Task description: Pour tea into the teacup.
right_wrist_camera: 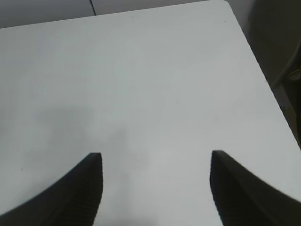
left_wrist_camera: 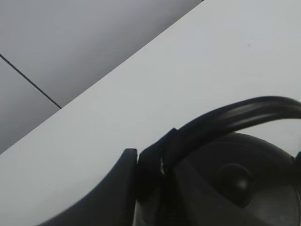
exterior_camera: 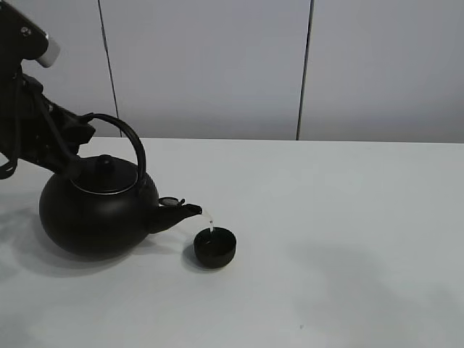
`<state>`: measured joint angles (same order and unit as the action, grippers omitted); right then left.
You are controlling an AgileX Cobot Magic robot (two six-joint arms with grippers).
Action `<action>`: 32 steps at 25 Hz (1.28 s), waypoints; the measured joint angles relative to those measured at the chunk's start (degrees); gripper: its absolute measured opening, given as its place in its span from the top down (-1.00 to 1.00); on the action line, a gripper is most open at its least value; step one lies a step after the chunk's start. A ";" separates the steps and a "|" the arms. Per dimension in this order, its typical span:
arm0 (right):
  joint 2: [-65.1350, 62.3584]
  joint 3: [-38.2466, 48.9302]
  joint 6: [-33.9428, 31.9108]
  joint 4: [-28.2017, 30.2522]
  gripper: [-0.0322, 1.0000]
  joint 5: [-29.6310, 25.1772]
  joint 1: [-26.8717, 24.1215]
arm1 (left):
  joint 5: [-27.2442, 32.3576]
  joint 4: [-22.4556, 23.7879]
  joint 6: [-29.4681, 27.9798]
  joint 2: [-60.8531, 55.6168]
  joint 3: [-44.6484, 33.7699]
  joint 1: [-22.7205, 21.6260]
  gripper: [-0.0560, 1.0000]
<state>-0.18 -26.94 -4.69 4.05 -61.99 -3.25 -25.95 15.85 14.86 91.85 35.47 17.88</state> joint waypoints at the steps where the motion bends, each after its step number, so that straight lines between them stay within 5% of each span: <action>1: 0.00 0.00 0.00 0.00 0.06 0.00 0.00 | 0.00 0.00 0.00 0.00 0.00 0.00 0.63; 25: 0.00 0.00 0.00 0.00 0.06 0.02 0.00 | 1.21 0.00 1.82 0.00 0.00 0.00 0.64; 32: 0.00 0.00 0.00 0.00 0.06 0.02 0.00 | -0.51 0.00 -5.81 0.00 0.00 0.00 0.64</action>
<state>-0.18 -26.94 -4.69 4.05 -61.97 -3.25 -26.46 15.85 9.04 91.85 35.47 17.88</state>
